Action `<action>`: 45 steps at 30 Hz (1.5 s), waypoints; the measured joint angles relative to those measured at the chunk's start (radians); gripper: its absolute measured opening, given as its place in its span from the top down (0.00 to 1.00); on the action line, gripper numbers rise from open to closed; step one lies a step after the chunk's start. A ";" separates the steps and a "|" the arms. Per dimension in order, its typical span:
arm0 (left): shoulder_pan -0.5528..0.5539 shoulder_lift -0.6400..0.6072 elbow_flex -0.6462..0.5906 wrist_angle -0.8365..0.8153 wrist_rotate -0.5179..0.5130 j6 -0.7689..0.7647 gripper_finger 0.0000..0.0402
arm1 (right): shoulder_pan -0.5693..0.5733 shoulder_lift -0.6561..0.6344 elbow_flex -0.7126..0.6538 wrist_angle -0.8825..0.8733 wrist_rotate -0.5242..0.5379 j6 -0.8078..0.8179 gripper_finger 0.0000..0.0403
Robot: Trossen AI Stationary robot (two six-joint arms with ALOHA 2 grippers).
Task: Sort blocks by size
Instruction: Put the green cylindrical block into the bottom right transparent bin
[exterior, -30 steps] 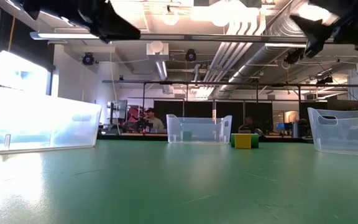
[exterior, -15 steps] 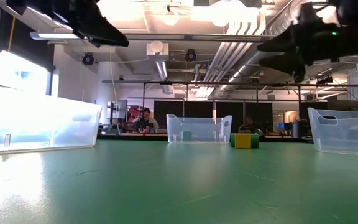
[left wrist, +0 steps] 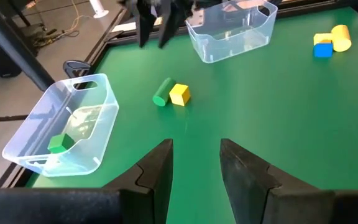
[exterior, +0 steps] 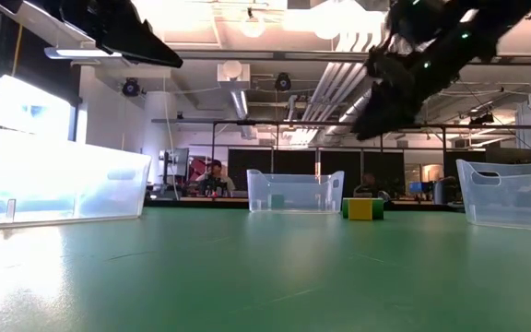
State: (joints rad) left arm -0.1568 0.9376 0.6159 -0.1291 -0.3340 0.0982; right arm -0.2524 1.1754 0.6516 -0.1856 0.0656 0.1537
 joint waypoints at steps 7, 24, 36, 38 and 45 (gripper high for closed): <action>-0.004 0.000 0.000 -0.008 0.000 -0.014 0.71 | -0.068 0.162 0.085 -0.152 -0.067 -0.216 0.47; -0.004 0.023 0.000 0.010 0.000 -0.045 0.71 | -0.090 0.381 0.094 -0.147 -0.048 -0.391 0.47; -0.004 0.029 0.000 0.016 -0.004 -0.037 0.71 | -0.089 0.427 0.095 -0.135 -0.036 -0.391 0.53; -0.004 0.029 0.000 0.015 -0.004 -0.037 0.71 | -0.089 0.426 0.095 -0.135 -0.040 -0.391 0.59; -0.004 0.029 0.000 0.012 -0.003 -0.042 0.71 | -0.088 0.415 0.094 -0.133 -0.013 -0.334 0.67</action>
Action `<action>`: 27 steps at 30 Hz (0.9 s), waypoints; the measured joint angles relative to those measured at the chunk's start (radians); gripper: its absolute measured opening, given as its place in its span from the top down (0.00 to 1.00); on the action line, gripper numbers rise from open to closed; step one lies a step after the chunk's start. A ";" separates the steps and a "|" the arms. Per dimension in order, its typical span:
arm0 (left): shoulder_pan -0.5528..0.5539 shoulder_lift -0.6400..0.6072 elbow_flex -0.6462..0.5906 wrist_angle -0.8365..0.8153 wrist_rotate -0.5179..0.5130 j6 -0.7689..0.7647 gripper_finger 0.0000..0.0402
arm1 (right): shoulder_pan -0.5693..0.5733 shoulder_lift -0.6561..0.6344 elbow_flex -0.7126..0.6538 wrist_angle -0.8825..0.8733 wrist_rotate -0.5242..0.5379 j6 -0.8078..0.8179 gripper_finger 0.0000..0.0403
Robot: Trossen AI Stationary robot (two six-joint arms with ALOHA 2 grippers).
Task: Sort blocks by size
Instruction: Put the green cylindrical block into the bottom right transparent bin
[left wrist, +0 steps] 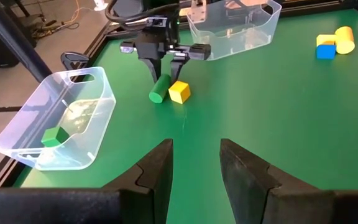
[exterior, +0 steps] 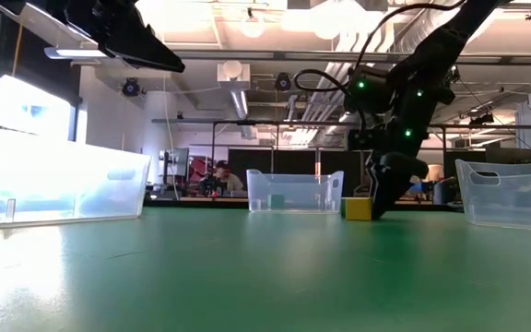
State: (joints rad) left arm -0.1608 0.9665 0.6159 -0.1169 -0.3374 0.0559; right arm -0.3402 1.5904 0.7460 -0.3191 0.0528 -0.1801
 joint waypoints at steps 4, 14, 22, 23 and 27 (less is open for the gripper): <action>0.000 0.000 0.000 0.001 0.000 0.000 0.71 | 0.020 -0.086 -0.003 -0.086 0.074 0.079 0.67; 0.000 0.000 0.000 0.000 0.000 0.040 0.71 | 0.371 -0.347 0.211 -0.597 0.143 0.634 0.67; 0.000 -0.001 0.000 -0.024 0.001 0.034 0.71 | 0.694 -0.353 0.249 -0.986 -0.084 1.282 0.67; 0.000 0.000 0.000 -0.025 0.001 0.032 0.71 | 0.721 -0.353 0.234 -1.007 -0.121 1.351 0.67; -0.009 0.000 0.000 -0.035 0.001 0.042 0.71 | 0.768 -0.353 0.160 -1.009 -0.185 1.544 0.67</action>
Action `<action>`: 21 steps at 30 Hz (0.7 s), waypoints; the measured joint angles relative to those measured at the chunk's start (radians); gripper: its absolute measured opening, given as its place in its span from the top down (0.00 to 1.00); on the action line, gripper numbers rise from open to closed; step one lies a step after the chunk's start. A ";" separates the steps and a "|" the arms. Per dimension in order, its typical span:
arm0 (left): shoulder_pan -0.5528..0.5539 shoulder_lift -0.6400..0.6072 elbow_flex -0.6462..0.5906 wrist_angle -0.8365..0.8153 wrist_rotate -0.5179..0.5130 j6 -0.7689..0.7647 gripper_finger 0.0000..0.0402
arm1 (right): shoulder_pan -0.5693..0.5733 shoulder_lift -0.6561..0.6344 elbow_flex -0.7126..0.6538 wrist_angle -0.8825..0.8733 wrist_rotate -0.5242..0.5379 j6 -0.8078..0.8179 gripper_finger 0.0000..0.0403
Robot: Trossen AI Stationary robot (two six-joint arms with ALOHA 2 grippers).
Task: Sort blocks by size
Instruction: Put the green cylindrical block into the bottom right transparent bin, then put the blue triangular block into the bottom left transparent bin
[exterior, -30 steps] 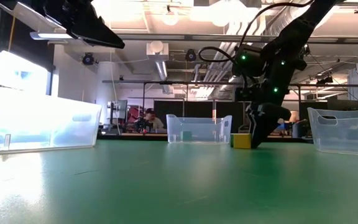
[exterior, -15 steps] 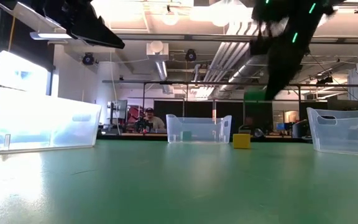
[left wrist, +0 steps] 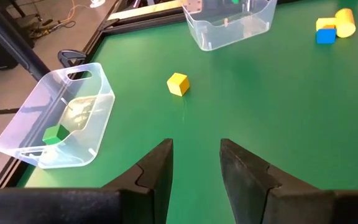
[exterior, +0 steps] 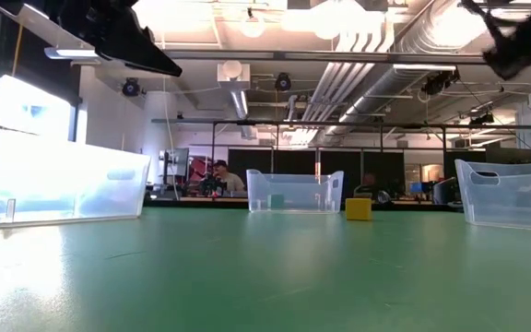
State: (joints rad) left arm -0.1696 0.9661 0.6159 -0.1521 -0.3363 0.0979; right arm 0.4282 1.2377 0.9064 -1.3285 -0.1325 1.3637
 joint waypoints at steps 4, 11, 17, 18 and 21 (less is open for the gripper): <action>-0.008 0.000 0.000 -0.002 0.000 0.009 0.71 | -0.055 0.000 -0.085 0.071 -0.001 0.018 0.67; -0.009 0.001 0.000 -0.013 0.000 0.017 0.71 | -0.221 0.000 -0.215 0.211 0.001 -0.085 0.57; -0.009 0.001 0.000 -0.012 0.000 0.011 0.71 | -0.295 0.000 -0.201 0.202 0.104 -0.177 0.45; -0.009 0.001 0.000 -0.012 0.000 0.008 0.71 | -0.295 0.000 -0.182 0.192 0.131 -0.192 0.45; -0.009 0.001 0.000 -0.010 0.000 -0.012 0.71 | -0.281 0.000 -0.115 0.135 0.216 -0.207 0.45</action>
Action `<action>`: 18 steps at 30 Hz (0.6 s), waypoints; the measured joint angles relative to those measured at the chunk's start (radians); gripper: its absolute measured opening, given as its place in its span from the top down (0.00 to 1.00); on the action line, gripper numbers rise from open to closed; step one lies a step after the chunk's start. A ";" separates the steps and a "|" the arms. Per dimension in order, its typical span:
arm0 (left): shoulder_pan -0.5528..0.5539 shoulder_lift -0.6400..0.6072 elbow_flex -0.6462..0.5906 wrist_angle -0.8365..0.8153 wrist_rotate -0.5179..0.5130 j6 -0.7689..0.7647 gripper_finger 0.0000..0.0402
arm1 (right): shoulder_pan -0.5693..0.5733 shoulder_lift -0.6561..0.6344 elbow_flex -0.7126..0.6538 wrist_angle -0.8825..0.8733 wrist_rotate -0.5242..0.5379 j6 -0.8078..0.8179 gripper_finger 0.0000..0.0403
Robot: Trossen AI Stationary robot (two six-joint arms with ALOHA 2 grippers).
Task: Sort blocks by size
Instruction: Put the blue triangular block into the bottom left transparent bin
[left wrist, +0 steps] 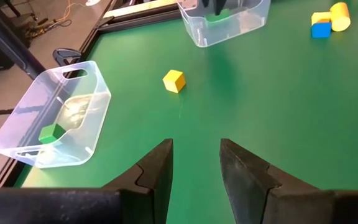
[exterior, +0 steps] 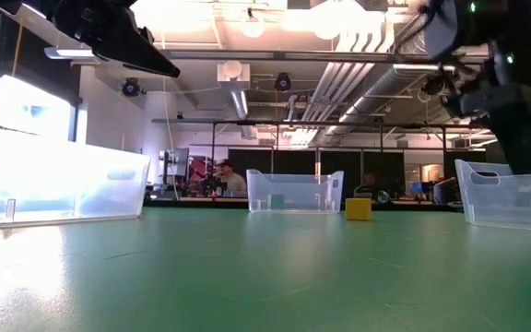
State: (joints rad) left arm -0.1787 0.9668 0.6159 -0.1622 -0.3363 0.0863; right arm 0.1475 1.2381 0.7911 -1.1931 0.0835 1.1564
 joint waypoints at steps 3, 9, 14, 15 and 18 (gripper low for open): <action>0.000 0.000 0.000 0.003 0.000 -0.025 0.71 | 0.041 0.000 0.073 -0.041 0.095 -0.013 0.46; 0.000 0.000 0.000 0.022 0.000 -0.068 0.71 | 0.179 -0.001 0.135 0.115 0.273 -0.138 0.46; -0.005 0.000 0.000 0.055 0.000 -0.072 0.71 | 0.283 0.009 0.107 0.466 0.263 -0.299 0.46; -0.009 0.000 0.000 0.060 -0.001 -0.074 0.71 | 0.297 0.019 0.106 0.519 0.252 -0.314 0.46; -0.025 0.000 0.000 0.071 0.000 -0.077 0.71 | 0.325 0.050 0.106 0.607 0.239 -0.324 0.46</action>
State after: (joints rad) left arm -0.2033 0.9668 0.6159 -0.0917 -0.3367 0.0095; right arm 0.4729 1.2881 0.8970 -0.5856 0.3222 0.8327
